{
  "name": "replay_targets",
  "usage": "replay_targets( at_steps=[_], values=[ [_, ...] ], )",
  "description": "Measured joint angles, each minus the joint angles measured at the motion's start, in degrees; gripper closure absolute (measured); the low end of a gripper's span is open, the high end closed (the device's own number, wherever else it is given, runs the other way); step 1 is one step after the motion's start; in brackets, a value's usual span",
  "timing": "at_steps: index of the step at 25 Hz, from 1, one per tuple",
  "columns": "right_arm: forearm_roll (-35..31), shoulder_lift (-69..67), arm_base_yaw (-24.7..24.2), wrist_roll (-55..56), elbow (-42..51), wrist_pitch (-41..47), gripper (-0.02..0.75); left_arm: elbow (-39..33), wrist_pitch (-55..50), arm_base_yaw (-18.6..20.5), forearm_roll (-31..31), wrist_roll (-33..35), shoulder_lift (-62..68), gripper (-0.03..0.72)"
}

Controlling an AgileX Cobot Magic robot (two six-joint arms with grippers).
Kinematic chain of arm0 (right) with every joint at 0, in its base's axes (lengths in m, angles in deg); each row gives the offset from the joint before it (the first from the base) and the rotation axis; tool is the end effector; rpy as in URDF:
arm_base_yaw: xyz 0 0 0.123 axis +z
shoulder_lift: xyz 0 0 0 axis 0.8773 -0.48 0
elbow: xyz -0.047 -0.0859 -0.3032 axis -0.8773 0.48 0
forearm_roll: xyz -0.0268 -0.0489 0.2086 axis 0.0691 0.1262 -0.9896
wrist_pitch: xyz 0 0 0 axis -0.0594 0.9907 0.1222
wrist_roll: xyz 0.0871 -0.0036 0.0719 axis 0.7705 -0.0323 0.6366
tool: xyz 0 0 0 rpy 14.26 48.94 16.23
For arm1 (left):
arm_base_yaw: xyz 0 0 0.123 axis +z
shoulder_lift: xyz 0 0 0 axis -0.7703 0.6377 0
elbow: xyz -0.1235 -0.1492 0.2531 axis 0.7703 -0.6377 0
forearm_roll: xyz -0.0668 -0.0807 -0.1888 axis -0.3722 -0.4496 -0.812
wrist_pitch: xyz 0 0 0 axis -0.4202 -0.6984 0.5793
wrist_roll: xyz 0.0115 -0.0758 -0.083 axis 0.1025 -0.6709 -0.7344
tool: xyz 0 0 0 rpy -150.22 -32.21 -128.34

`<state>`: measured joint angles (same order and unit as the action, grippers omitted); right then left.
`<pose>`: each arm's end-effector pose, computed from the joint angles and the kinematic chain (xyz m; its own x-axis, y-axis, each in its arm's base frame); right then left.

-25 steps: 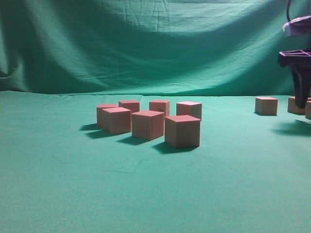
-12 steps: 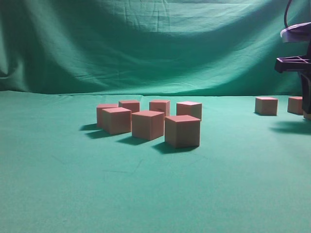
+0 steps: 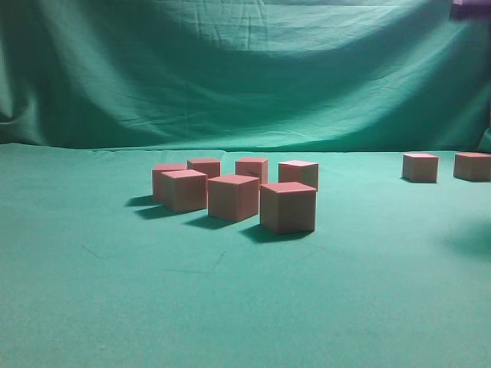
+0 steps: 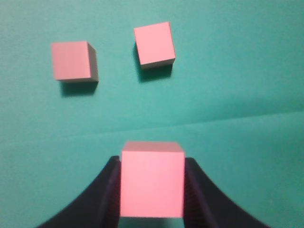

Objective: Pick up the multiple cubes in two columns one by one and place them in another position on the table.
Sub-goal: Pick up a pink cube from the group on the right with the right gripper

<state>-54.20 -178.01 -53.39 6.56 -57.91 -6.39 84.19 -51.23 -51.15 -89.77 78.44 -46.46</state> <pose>0.3322 0.0405 0.2671 -0.9376 -0.0092 -0.3476 -0.0074 1.0000 -0.0063 0.0033 -0.0048 0.1703 -0.2717 -0.1877 -0.9439 0.0013 0.9807 -0.1954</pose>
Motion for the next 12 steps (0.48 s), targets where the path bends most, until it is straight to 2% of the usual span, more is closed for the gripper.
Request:
replay_targets(
  at_steps=[4,6,12],
  values=[
    [-3.7,8.0,0.7,-1.4,-0.2,6.0,0.48,0.0,0.0,0.0,0.0,0.0,0.0,0.688],
    [-4.4,12.0,2.7,-3.3,0.5,7.7,0.48,0.0,0.0,0.0,0.0,0.0,0.0,0.688],
    [-5.5,21.7,14.2,-5.8,6.8,12.6,0.48,0.0,0.0,0.0,0.0,0.0,0.0,0.688]
  ],
)
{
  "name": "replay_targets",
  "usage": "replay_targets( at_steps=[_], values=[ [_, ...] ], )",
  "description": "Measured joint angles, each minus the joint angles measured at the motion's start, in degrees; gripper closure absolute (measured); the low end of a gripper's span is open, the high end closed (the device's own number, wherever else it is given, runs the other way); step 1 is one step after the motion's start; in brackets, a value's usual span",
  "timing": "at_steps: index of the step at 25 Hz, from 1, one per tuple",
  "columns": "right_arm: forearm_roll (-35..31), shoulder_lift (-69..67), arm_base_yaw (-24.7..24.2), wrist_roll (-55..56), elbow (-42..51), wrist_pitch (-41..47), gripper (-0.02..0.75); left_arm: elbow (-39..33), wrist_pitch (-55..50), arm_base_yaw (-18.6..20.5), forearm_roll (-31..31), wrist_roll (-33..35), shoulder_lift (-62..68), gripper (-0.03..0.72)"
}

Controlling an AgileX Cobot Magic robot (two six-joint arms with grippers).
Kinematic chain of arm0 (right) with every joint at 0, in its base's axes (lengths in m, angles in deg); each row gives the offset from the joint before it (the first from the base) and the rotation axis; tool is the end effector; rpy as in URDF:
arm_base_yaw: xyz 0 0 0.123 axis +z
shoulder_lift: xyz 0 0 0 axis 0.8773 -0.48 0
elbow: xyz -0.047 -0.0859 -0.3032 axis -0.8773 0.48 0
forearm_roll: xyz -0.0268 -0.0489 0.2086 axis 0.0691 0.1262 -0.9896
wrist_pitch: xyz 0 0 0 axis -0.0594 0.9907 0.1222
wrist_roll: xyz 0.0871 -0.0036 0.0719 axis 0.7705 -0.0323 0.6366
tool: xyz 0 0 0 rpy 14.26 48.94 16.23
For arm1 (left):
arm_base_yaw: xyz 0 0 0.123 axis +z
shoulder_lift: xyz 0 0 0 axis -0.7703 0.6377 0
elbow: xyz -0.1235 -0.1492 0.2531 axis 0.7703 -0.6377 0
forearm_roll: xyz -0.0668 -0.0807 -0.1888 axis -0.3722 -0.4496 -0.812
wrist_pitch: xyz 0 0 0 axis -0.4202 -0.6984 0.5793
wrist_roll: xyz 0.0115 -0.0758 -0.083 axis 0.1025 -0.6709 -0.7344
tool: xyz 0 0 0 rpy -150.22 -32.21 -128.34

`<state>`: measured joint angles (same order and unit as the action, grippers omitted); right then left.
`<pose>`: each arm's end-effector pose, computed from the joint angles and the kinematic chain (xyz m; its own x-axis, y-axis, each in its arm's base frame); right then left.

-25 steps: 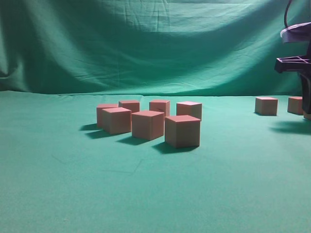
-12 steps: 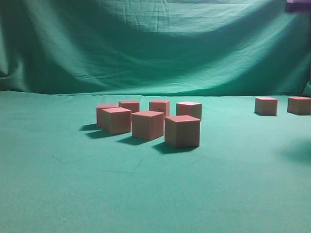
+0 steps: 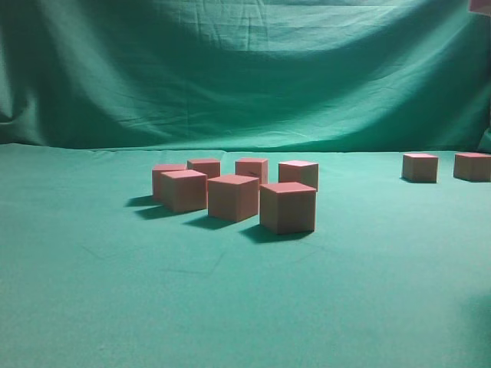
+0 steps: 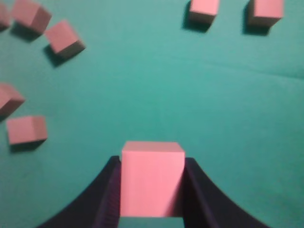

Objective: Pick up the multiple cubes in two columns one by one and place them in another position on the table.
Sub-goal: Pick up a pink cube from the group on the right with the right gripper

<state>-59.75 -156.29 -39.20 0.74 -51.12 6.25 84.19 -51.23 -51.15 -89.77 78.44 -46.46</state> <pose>0.2089 0.0879 0.3347 -0.8844 -0.2744 -0.3776 -0.3163 0.9472 0.0525 0.0033 -0.0048 0.1703 -0.2717 -0.1877 -0.9439 0.0013 0.9807 -0.1954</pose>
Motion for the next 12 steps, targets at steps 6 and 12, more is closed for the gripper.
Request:
replay_targets(
  at_steps=[6,12],
  values=[
    [-1.0,1.6,16.4,0.0,6.9,-0.3,0.48,0.0,0.0,0.0,0.0,0.0,0.0,0.688],
    [-3.4,-2.4,29.0,0.0,7.8,-8.3,0.48,0.0,0.0,0.0,0.0,0.0,0.0,0.688]
  ],
)
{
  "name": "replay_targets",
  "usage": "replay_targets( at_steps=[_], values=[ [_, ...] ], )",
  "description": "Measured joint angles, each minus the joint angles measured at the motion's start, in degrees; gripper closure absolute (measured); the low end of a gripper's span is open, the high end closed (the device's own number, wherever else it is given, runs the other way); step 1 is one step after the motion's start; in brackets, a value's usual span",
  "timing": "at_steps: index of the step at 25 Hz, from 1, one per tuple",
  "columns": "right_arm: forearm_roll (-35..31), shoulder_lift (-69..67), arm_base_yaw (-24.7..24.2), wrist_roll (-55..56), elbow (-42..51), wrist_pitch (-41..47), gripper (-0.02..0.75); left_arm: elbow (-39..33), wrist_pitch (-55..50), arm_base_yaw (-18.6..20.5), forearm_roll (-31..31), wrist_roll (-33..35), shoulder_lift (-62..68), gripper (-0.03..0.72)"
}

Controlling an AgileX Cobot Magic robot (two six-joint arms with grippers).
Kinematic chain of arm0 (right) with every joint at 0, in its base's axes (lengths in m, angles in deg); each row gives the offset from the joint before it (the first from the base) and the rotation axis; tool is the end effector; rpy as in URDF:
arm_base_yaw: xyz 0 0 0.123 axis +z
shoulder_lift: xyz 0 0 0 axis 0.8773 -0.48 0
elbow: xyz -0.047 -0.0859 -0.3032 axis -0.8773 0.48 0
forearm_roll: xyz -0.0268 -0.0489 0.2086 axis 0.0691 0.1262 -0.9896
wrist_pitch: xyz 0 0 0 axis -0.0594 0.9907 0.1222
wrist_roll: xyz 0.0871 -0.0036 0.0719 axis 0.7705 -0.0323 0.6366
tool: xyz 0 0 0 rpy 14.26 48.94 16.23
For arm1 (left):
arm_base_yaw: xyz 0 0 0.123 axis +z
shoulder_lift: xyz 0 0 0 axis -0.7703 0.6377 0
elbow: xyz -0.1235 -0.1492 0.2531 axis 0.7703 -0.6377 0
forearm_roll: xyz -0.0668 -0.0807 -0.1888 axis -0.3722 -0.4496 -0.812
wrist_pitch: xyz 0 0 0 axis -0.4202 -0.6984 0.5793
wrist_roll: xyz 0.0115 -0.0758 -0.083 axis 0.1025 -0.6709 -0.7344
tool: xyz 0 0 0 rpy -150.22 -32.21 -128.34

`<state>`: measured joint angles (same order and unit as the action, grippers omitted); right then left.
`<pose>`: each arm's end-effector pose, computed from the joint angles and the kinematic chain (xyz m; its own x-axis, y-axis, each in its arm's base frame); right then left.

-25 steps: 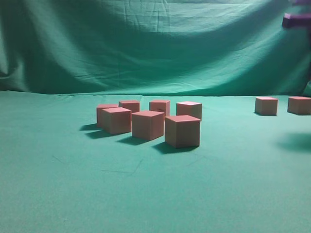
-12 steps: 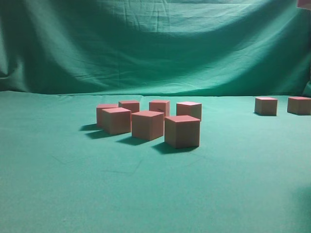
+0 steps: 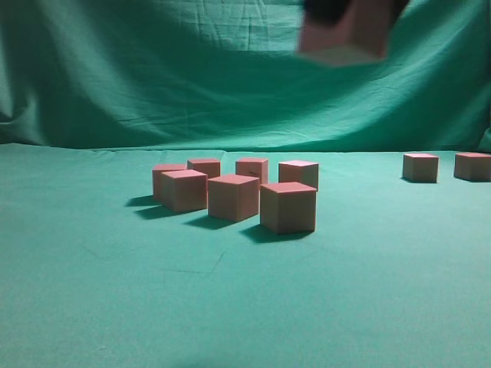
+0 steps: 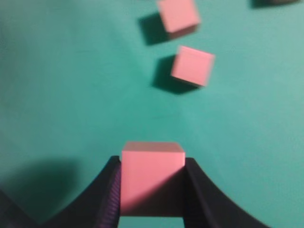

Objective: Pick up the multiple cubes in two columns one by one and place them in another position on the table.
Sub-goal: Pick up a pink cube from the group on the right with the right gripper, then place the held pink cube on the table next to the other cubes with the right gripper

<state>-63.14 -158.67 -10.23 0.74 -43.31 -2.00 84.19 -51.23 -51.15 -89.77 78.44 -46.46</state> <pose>0.1401 0.1861 0.2965 -0.6776 -0.6519 -0.3405 -0.7165 0.6896 0.1056 0.0033 -0.0048 0.1703 -0.2717 -0.1877 -0.9439 0.0013 0.9807 -0.1954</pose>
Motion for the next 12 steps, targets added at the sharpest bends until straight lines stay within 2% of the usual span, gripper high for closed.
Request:
replay_targets(
  at_steps=[5,12],
  values=[
    [-1.9,-7.1,4.1,0.0,0.0,-4.1,0.48,0.0,0.0,0.0,0.0,0.0,0.0,0.688],
    [-2.0,-13.6,4.2,-0.3,0.0,-7.5,0.48,0.0,0.0,0.0,0.0,0.0,0.0,0.688]
  ],
)
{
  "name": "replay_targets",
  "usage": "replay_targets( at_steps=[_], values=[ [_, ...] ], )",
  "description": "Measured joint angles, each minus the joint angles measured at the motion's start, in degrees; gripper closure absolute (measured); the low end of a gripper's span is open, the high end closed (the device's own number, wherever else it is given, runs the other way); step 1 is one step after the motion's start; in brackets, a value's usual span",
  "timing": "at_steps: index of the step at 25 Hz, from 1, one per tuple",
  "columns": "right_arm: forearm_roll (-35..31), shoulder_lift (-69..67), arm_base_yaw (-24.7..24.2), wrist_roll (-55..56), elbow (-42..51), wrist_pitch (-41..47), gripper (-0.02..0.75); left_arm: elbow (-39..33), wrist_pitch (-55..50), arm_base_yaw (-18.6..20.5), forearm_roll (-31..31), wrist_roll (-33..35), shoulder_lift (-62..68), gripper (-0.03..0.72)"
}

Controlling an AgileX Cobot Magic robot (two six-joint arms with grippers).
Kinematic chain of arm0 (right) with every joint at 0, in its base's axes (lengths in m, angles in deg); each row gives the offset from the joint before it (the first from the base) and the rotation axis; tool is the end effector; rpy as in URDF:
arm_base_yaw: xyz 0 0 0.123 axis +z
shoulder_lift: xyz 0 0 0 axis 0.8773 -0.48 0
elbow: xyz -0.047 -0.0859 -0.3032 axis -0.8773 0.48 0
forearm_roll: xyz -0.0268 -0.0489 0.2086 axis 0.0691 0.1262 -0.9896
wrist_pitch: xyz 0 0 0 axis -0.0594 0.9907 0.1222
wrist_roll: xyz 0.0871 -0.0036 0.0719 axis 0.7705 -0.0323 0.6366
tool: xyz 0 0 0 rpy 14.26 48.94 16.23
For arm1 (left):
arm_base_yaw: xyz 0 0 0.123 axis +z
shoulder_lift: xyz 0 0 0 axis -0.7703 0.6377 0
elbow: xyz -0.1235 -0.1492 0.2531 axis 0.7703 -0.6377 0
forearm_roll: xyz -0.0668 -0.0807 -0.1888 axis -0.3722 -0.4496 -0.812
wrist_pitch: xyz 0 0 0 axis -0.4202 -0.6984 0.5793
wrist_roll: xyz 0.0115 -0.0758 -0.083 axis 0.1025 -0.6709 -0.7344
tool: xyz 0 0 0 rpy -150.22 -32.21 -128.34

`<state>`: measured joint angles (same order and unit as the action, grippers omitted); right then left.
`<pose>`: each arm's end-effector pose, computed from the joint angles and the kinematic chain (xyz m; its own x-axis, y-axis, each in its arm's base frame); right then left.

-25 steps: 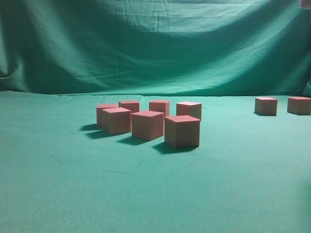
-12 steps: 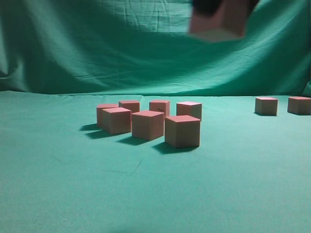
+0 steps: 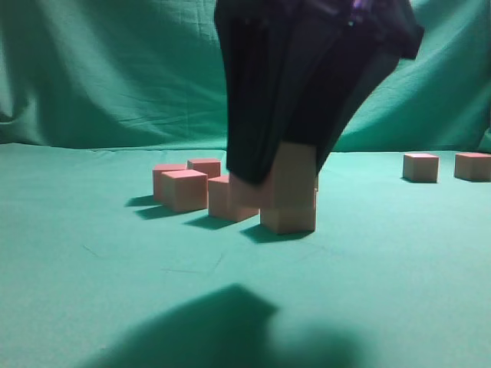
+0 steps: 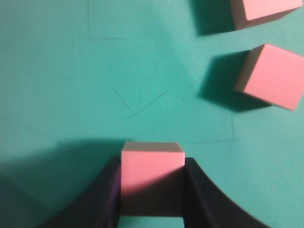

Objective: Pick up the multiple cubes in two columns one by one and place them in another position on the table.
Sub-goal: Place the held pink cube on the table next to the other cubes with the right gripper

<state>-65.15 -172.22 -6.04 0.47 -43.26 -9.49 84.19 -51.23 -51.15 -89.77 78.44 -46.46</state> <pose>0.1522 0.2369 0.2399 -0.6672 -0.7065 -0.2359 -0.7414 0.6604 0.1193 0.0033 -0.0048 0.1703 -0.2717 -0.1877 -0.9439 0.0013 0.9807 -0.1954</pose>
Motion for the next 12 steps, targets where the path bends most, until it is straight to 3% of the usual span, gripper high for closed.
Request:
replay_targets(
  at_steps=[12],
  values=[
    [10.1,-3.7,0.0,-4.2,0.0,-3.0,0.48,0.0,0.0,0.0,0.0,0.0,0.0,0.688]
  ],
)
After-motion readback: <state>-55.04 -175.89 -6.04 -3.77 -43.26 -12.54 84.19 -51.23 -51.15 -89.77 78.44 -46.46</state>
